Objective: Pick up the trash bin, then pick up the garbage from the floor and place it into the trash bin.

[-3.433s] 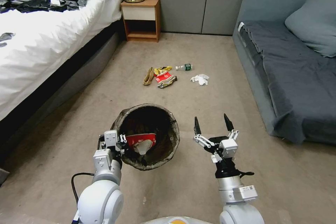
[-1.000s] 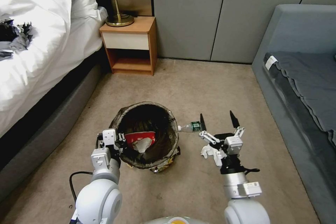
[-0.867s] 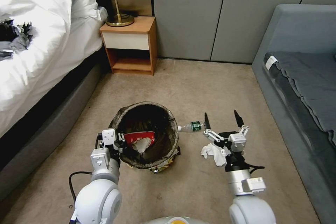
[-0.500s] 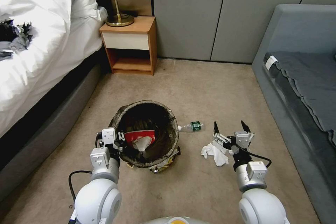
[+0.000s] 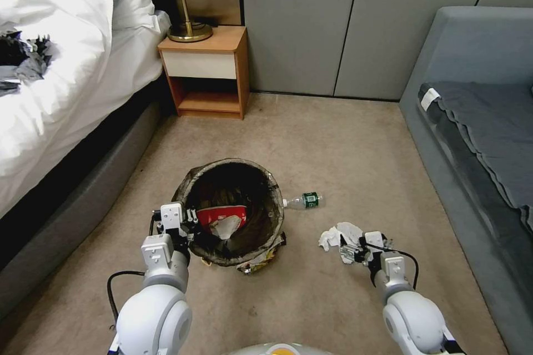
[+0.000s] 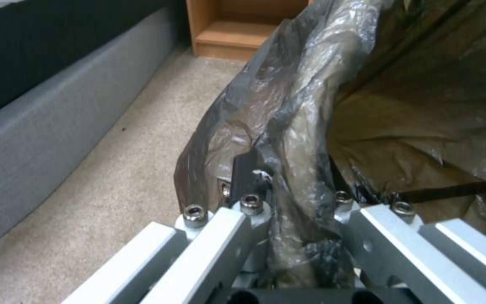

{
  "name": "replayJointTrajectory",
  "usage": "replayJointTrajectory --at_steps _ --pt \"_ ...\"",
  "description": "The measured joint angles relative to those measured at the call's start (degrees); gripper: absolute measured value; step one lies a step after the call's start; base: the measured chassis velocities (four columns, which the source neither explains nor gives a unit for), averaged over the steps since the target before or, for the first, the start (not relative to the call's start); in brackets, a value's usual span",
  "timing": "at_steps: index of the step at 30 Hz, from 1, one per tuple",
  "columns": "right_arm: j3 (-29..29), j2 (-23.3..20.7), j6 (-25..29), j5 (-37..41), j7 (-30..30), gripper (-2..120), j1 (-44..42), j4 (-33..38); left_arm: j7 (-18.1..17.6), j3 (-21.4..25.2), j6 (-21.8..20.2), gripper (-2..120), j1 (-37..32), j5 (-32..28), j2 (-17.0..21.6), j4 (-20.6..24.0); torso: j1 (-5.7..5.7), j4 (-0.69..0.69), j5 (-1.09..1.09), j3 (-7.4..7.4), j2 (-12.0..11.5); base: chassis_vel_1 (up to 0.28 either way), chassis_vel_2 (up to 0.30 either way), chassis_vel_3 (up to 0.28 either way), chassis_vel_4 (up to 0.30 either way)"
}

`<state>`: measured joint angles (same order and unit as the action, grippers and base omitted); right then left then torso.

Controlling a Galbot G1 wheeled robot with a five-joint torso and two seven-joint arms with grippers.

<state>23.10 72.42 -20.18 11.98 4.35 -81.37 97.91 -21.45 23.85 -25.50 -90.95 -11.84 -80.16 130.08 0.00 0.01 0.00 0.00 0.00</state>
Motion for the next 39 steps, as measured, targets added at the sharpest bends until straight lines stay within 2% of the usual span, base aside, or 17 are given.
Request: replayJointTrajectory --at_steps 7,9,19,22,25,27,29,30,33,34,38,39 --pt "-1.0 0.25 0.41 0.4 -2.44 100 4.95 -9.39 0.0 -0.2 0.0 2 -0.23 0.19 -0.08 0.0 0.0 -0.02 0.0 0.0 0.0 0.0 0.0 0.0 0.0" --pt "-1.27 0.52 2.49 0.44 -4.14 100 7.18 -13.85 0.01 -0.18 0.0 2 -0.37 0.23 -0.08 0.0 0.0 -0.01 0.0 0.0 0.0 0.0 0.0 0.0 0.0" --pt "-1.83 1.65 6.22 -0.98 -6.43 100 12.53 -21.23 0.0 -0.12 0.0 2 -0.63 0.54 -0.32 0.0 0.0 -0.01 0.0 0.0 0.0 0.0 0.0 0.0 0.0" --pt "-1.87 2.04 7.63 -1.75 -7.12 96 14.23 -23.94 0.0 -0.16 0.0 2 -0.78 0.77 -0.44 0.0 0.0 0.0 0.0 0.0 0.0 0.0 0.0 0.0 0.0" --pt "-1.87 2.66 8.7 -2.27 -7.28 83 15.21 -27.08 -0.01 -0.16 0.0 2 -0.97 0.99 -0.63 0.0 -0.01 -0.01 0.0 0.0 0.0 0.0 0.0 0.0 0.0" --pt "-1.84 2.74 8.87 -2.36 -7.28 81 15.21 -27.41 -0.01 -0.16 0.0 2 -0.98 1.0 -0.65 0.0 -0.01 0.0 0.0 0.0 0.0 0.0 0.0 0.0 0.0" --pt "-1.34 3.14 10.01 -2.89 -7.26 69 14.93 -29.32 -0.02 -0.18 0.03 2 -0.97 1.02 -0.68 0.02 0.0 -0.01 0.0 0.0 0.0 0.0 0.0 0.0 0.0" --pt "-1.34 3.14 10.01 -2.89 -7.26 69 14.93 -29.32 -0.02 -0.18 0.03 2 -0.97 1.02 -0.68 0.02 0.0 -0.01 0.0 0.0 0.0 0.0 0.0 0.0 0.0" --pt "-0.95 3.36 10.89 -3.13 -7.26 54 14.55 -30.47 -0.02 -0.21 0.06 2 -0.97 1.02 -0.65 0.11 0.0 -0.02 0.0 0.0 0.0 0.0 0.0 0.0 0.0" --pt "-0.95 3.36 10.89 -3.13 -7.26 54 14.55 -30.47 -0.02 -0.21 0.06 2 -0.97 1.02 -0.65 0.11 0.0 -0.02 0.0 0.0 0.0 0.0 0.0 0.0 0.0" --pt "-0.58 4.19 12.33 -3.99 -7.37 37 14.8 -33.0 -0.02 -0.25 0.15 2 -1.29 1.13 -0.68 0.43 0.0 -0.02 0.0 0.0 0.0 0.0 0.0 0.0 0.0" --pt "-0.58 4.19 12.33 -3.99 -7.37 37 14.8 -33.0 -0.02 -0.25 0.15 2 -1.29 1.13 -0.68 0.43 0.0 -0.02 0.0 0.0 0.0 0.0 0.0 0.0 0.0"
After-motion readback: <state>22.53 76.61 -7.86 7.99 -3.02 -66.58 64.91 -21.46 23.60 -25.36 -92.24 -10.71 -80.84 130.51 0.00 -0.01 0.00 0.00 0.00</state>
